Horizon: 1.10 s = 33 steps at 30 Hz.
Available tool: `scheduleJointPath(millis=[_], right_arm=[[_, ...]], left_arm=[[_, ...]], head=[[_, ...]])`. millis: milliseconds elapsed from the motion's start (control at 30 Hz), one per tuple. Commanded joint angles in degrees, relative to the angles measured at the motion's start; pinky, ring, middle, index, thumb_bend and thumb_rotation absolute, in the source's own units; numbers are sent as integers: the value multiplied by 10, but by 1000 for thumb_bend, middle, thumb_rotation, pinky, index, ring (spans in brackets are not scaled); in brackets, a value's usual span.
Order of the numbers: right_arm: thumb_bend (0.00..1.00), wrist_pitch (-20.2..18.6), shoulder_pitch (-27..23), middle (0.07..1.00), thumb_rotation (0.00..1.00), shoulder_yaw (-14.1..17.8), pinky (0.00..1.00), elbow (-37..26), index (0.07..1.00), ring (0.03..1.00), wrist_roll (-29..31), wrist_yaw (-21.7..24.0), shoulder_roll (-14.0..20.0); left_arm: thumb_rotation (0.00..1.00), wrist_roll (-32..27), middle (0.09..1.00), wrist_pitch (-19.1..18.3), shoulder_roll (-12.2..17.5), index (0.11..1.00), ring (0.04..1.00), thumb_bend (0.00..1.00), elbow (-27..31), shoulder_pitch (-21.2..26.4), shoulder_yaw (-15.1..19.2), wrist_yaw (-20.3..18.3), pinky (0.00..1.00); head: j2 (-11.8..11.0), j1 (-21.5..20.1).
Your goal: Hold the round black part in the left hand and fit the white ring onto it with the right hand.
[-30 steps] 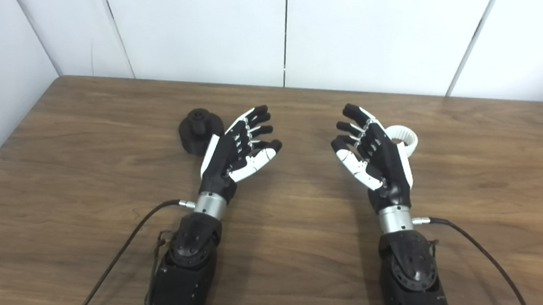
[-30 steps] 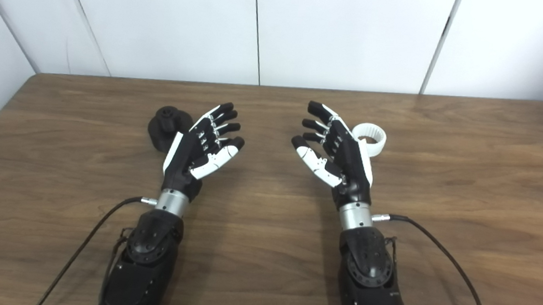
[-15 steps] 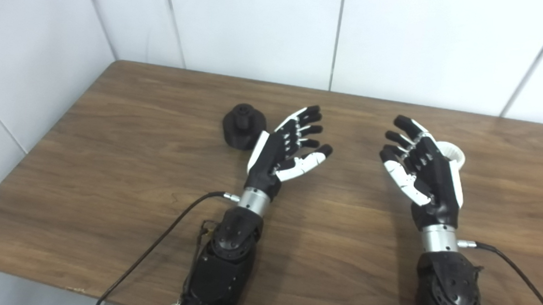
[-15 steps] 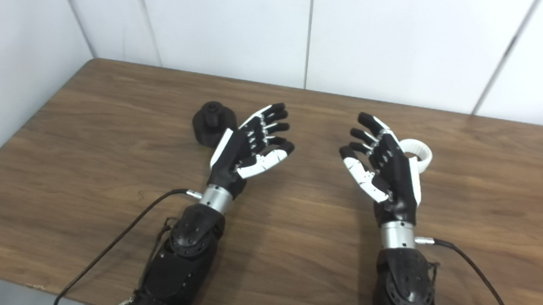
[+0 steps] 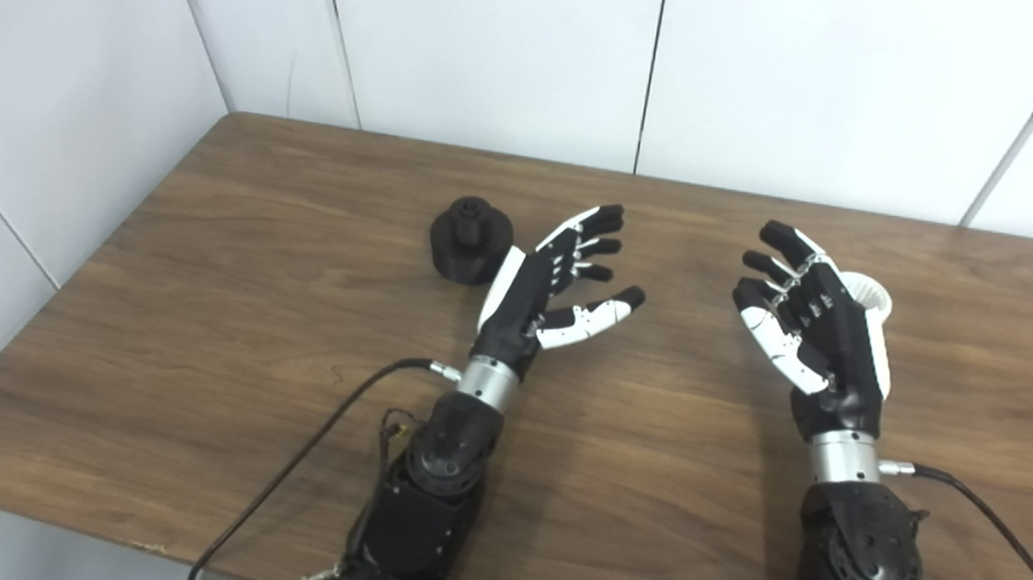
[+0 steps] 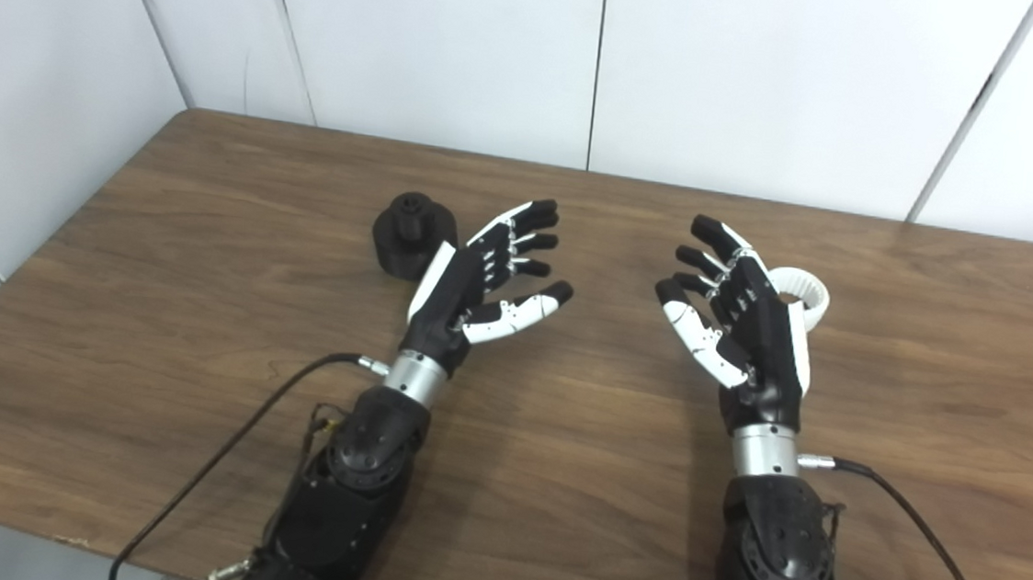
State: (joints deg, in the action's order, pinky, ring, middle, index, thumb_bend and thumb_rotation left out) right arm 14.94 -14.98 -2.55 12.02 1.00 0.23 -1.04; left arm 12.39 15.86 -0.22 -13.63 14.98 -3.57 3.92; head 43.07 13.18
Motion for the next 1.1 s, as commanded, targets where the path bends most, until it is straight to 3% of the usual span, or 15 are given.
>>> scheduleJointPath(millis=[0,233,367,600,833,1000,1067], right_arm=[[573,21,23,831,269,7,688,29,783,765,3,8,13],[571,21,22,832,270,6,680,31,785,759,2,9,14],[573,18,21,831,268,6,681,30,783,763,5,10,13],[585,20,20,827,271,6,668,32,778,757,1,6,10],[572,23,20,833,270,7,683,36,780,761,5,9,13],[568,19,21,834,265,7,689,33,783,767,5,10,13],[570,19,21,835,268,7,686,33,785,766,5,10,14]], left_arm=[[195,25,853,14,11,817,831,605,37,18,5,18,766],[204,52,849,-6,32,818,832,628,68,20,12,28,819],[188,52,853,-6,44,813,838,628,77,23,21,29,770],[239,110,853,-21,74,819,843,618,88,26,30,47,770],[225,128,847,-44,94,808,856,616,100,26,43,60,830],[203,117,861,-46,105,818,851,613,103,28,53,56,748],[216,122,867,-46,111,826,863,613,100,30,56,60,786]], head=[[1,1],[0,2],[0,3],[0,3],[0,5],[0,5],[0,6]])
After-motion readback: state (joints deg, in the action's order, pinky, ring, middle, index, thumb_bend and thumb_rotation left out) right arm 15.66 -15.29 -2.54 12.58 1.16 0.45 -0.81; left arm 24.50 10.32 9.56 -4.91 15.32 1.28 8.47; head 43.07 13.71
